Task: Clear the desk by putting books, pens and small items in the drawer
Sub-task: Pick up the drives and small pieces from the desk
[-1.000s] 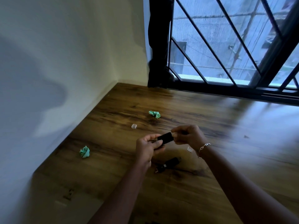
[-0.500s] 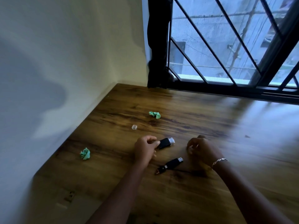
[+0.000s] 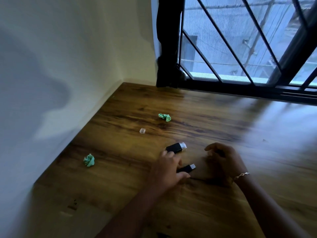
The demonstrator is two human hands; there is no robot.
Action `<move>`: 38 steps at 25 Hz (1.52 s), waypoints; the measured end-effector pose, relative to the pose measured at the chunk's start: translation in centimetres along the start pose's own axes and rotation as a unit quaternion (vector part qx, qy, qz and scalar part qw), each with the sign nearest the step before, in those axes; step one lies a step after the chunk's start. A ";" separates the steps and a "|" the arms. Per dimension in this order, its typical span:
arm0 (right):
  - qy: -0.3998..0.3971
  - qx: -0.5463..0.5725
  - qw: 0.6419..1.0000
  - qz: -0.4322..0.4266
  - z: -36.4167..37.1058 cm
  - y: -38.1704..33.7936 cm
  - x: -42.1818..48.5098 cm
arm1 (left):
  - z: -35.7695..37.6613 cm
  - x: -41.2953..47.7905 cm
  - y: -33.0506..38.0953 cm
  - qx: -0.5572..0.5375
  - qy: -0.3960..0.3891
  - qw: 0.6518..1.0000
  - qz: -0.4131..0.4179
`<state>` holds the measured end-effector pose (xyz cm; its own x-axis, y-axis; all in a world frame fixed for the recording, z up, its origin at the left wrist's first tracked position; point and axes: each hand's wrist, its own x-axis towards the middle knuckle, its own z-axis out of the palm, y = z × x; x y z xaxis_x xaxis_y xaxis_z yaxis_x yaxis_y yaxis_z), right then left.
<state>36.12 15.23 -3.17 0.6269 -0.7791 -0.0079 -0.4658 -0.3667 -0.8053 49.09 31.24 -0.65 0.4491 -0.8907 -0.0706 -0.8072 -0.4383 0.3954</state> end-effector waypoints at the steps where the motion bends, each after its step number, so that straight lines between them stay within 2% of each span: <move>1: -0.009 0.058 0.998 0.023 -0.1 0.0 -0.2 | 0.5 -0.1 0.3 0.019 -0.006 1.000 0.001; 6: -0.019 0.280 0.952 0.121 -0.5 -0.4 -1.7 | 1.9 0.2 1.1 0.014 0.059 0.998 0.004; 8: -0.026 0.324 0.936 0.134 -0.7 -0.7 -2.3 | 1.7 0.3 1.1 -0.060 0.090 0.994 -0.011; 9: -0.026 0.336 0.931 0.137 -0.8 -0.8 -2.6 | 1.3 0.4 1.0 -0.136 0.104 0.985 -0.035; 10: -0.021 0.352 0.925 0.140 -0.9 -1.0 -2.9 | 0.8 0.4 0.9 -0.247 0.107 0.960 -0.072; 11: -0.017 0.379 0.914 0.144 -1.0 -1.2 -3.2 | 0.2 0.3 1.0 -0.386 0.089 0.912 -0.109; 12: -0.017 0.415 0.897 0.152 -1.1 -1.3 -3.5 | -0.2 0.2 1.0 -0.519 0.061 0.843 -0.130; 13: -0.022 0.453 0.877 0.160 -1.1 -1.6 -3.7 | -0.6 0.2 1.1 -0.606 0.044 0.782 -0.140; 15: -0.045 0.495 0.850 0.173 -1.0 -2.2 -4.2 | -0.9 0.2 1.2 -0.689 0.029 0.710 -0.141; 19: -0.081 0.530 0.827 0.166 -0.2 -3.7 -5.0 | -0.9 -0.1 2.1 -0.775 0.027 0.619 -0.127; 21: -0.083 0.547 0.818 0.160 0.3 -4.4 -5.5 | -1.0 -0.3 2.5 -0.785 0.040 0.607 -0.119; 24: -0.079 0.567 0.811 0.123 0.6 -4.9 -6.0 | -0.7 -0.6 2.8 -0.781 0.059 0.612 -0.109; 29: -0.016 0.520 0.852 0.060 1.6 -4.9 -6.2 | -0.6 -0.9 3.4 -0.771 0.064 0.628 -0.084; 31: 0.003 0.504 0.863 0.028 1.7 -5.1 -6.4 | -0.7 -0.9 3.6 -0.779 0.068 0.620 -0.071; 35: 0.029 0.510 0.860 0.010 1.3 -5.2 -6.5 | -0.7 -0.9 3.7 -0.797 0.079 0.594 -0.073; 38: 0.030 0.488 0.873 -0.003 1.3 -5.1 -6.4 | -0.7 -0.8 3.7 -0.799 0.070 0.593 -0.064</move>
<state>35.26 22.70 0.19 0.5793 -0.8151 0.0063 0.3091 0.2125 -0.9270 46.01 30.46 1.54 0.5845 -0.7952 -0.1614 0.5820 0.2723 0.7663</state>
